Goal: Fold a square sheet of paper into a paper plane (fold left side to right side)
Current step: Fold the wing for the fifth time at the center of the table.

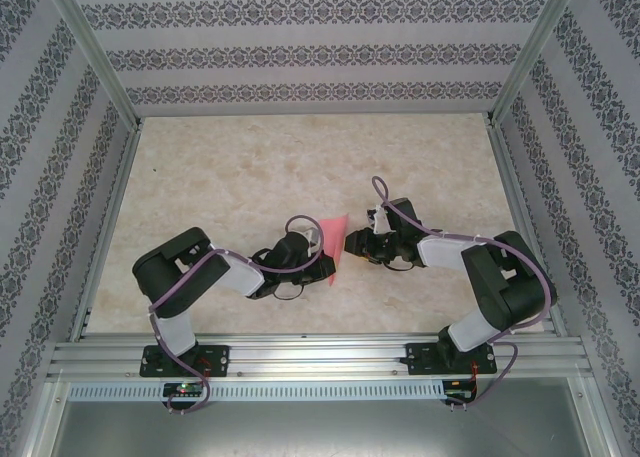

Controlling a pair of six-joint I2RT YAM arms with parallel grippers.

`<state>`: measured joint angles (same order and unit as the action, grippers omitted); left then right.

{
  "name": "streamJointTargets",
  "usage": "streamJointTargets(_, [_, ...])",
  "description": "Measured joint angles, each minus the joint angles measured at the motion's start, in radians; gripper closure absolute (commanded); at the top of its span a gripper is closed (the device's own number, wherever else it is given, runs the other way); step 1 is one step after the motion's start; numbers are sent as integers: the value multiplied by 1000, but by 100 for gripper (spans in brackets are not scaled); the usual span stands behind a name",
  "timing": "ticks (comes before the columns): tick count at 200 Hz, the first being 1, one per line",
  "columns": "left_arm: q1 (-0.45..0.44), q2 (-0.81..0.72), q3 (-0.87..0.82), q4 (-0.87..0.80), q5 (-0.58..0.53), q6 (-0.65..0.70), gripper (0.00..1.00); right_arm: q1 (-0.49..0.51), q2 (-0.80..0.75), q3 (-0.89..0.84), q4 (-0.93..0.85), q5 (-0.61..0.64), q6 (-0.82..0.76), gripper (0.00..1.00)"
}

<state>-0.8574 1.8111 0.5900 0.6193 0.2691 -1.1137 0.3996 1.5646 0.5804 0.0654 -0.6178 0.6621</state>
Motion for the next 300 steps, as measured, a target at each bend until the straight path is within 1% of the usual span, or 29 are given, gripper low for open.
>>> streamJointTargets(23, [0, 16, -3, 42, 3, -29, 100, 3, 11, 2, 1, 0, 0, 58])
streamJointTargets(79, [0, 17, -13, 84, 6, -59, 100, 18, 34, 31, 3, 0, 0, 59])
streamJointTargets(126, [0, 17, -14, 93, 7, -67, 100, 32, 73, 55, 3, 0, 3, 65])
streamJointTargets(176, [0, 17, -14, 94, 7, -71, 99, 51, 103, 76, 11, 0, 3, 68])
streamJointTargets(228, [0, 17, -14, 95, 10, -71, 91, 57, 124, 80, 19, 0, 7, 70])
streamJointTargets(271, [0, 17, -14, 95, 11, -74, 78, 59, 131, 87, 18, 0, 19, 71])
streamJointTargets(300, [1, 11, -14, 91, 11, -73, 76, 59, 134, 89, 18, 0, 21, 71])
